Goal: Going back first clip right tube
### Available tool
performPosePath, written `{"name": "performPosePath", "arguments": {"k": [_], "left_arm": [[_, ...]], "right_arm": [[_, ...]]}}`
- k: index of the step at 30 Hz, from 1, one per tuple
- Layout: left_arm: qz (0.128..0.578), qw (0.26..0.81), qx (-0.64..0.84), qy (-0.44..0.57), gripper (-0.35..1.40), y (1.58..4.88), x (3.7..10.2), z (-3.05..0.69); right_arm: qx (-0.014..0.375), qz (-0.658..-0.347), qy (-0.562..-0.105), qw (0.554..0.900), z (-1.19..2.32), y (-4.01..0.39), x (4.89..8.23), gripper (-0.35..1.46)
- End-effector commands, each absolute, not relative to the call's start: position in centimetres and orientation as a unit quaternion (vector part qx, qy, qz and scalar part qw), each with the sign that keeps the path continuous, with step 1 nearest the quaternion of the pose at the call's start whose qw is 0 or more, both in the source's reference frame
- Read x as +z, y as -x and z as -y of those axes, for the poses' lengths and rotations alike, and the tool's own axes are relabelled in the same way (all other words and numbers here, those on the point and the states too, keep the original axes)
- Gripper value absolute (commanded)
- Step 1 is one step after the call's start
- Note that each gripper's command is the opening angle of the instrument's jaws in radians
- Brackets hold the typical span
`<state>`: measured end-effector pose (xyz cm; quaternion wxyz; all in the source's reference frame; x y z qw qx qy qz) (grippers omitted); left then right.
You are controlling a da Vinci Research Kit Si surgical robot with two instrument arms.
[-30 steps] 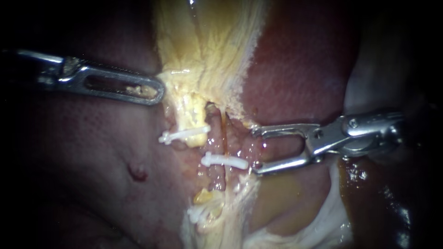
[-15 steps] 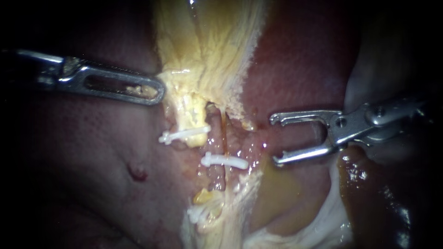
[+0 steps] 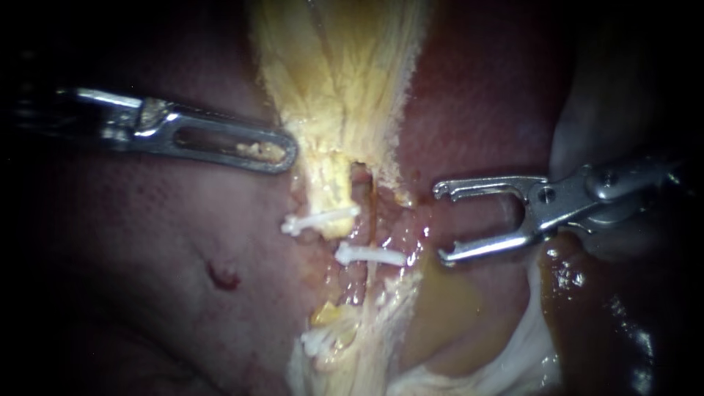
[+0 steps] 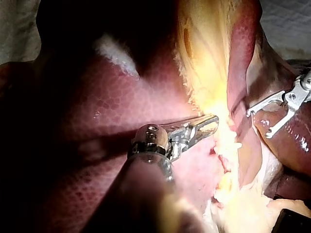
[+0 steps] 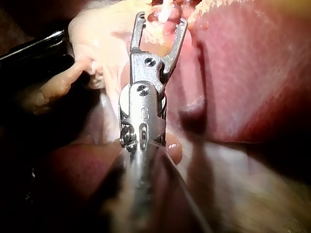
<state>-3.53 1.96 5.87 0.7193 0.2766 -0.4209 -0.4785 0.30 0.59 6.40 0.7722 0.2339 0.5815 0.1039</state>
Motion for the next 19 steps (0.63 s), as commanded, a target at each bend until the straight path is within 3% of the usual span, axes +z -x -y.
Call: {"name": "performPosePath", "arguments": {"k": [1, 19], "left_arm": [[0.421, 0.72, -0.477, -0.278, -0.35, 3.55, 5.9, -1.96], [0.414, 0.724, -0.476, -0.28, -0.35, 3.58, 6.07, -1.94]], "right_arm": [[0.104, -0.581, -0.234, 0.772, -0.59, -0.3, 6.39, 0.5], [0.105, -0.581, -0.235, 0.772, -0.61, -0.3, 6.35, 0.5]]}}
